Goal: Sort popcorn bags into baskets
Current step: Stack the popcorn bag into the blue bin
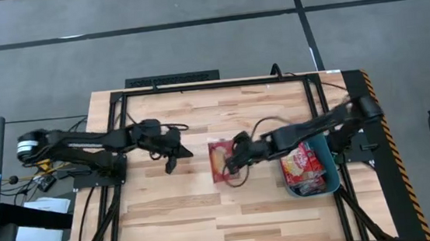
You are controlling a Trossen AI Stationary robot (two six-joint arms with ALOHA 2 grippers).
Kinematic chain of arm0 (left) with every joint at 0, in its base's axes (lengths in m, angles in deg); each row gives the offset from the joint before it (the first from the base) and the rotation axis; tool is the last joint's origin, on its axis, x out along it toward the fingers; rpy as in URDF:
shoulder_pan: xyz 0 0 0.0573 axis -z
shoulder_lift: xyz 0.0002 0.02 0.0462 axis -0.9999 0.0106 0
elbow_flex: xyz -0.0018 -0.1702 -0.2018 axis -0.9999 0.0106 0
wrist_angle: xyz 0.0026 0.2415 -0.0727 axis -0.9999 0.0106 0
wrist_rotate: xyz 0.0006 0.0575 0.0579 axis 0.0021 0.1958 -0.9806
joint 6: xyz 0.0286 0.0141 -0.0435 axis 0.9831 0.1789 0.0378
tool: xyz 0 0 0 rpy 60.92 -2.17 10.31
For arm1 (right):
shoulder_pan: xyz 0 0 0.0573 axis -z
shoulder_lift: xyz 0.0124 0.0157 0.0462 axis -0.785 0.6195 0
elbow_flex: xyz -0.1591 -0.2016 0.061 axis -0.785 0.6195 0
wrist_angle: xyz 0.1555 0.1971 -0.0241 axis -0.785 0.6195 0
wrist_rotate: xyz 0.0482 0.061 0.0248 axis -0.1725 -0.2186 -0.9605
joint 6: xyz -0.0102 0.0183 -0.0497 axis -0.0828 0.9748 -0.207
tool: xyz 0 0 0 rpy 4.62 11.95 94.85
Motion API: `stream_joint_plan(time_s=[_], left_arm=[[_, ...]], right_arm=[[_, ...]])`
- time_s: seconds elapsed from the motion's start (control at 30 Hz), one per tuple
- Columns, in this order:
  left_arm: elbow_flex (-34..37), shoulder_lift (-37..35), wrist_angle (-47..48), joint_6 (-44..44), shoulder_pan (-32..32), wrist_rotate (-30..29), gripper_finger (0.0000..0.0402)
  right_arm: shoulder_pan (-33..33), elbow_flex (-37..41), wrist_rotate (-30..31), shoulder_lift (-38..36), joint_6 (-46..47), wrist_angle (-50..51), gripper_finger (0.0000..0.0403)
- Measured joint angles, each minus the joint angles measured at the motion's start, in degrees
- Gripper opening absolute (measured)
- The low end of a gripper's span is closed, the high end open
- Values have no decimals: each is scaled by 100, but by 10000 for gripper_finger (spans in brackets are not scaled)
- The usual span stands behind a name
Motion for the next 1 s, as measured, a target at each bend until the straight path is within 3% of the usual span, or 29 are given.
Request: stream_joint_plan(time_s=[0.13,0.3,0.57,0.73,1.0], left_arm=[[0,-563,422,272,0,-689,0],[-1,-895,793,392,-2,-1405,0],[0,-815,972,400,-2,-1474,0],[-2,-820,935,398,-1,-1488,0],[-2,-820,895,399,-2,-1553,0]], right_arm=[[-136,-7,84,-1240,153,1372,25],[-626,-11,228,-2471,1015,3541,17],[-1734,-6,30,-3287,2544,5592,39],[-2322,288,-103,-3323,3334,6033,28],[-2664,931,-239,-3295,3429,5411,46]])
